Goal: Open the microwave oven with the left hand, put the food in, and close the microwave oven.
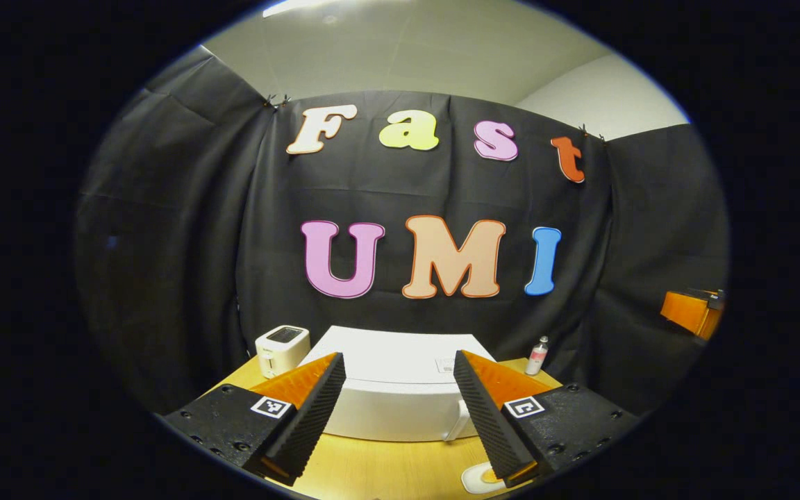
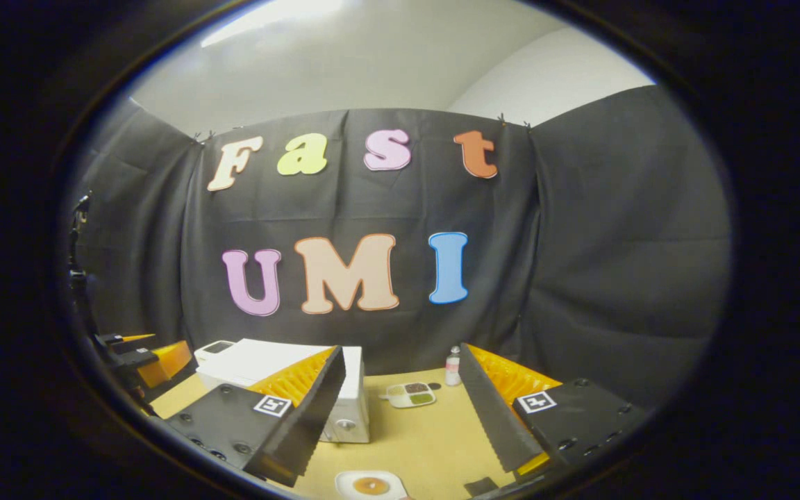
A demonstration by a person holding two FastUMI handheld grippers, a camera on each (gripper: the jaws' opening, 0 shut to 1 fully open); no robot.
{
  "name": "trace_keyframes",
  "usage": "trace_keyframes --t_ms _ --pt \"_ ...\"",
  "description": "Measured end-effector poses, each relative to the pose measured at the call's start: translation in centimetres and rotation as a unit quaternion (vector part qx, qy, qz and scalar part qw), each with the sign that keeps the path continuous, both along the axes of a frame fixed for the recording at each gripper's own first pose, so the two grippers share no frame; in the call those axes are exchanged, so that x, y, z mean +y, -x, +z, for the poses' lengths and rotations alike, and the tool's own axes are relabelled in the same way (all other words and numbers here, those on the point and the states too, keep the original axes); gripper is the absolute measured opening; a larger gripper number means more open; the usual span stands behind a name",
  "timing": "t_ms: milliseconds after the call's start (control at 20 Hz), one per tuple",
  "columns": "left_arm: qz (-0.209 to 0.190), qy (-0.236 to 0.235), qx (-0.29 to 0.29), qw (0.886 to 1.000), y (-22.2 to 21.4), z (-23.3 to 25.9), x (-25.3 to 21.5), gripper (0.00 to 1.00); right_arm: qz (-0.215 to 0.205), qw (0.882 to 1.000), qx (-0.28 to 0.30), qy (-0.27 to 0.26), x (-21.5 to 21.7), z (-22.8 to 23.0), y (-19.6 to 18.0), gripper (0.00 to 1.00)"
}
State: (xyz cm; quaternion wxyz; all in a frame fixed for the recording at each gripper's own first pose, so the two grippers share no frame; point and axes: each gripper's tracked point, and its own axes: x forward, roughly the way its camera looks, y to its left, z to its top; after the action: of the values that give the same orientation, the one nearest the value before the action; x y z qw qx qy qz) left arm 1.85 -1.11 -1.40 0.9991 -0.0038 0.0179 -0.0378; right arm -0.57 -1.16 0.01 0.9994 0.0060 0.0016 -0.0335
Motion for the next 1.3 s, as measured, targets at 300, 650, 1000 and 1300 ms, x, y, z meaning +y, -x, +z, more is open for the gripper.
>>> trace_keyframes --t_ms 300,650,1000,1300 --pt "-0.024 0.021 0.02 0.999 -1.1 -1.2 -1.8 0.99 -0.021 1.0 0.008 -0.004 -1.2 -0.5 -0.3 0.96" --pt "-0.023 0.024 0.057 0.998 -1.7 -5.1 -1.3 0.96 -0.033 0.999 0.021 -0.017 -1.8 -1.9 -0.3 0.96" --pt "-0.043 0.022 0.091 0.995 -2.9 -10.7 -3.0 0.97 -0.05 0.998 0.03 -0.012 -2.8 -2.3 0.0 0.96" --pt "-0.078 -0.006 0.134 0.988 -4.1 -18.3 -6.0 0.96 -0.076 0.996 0.037 -0.009 -3.3 -2.7 1.2 0.96"
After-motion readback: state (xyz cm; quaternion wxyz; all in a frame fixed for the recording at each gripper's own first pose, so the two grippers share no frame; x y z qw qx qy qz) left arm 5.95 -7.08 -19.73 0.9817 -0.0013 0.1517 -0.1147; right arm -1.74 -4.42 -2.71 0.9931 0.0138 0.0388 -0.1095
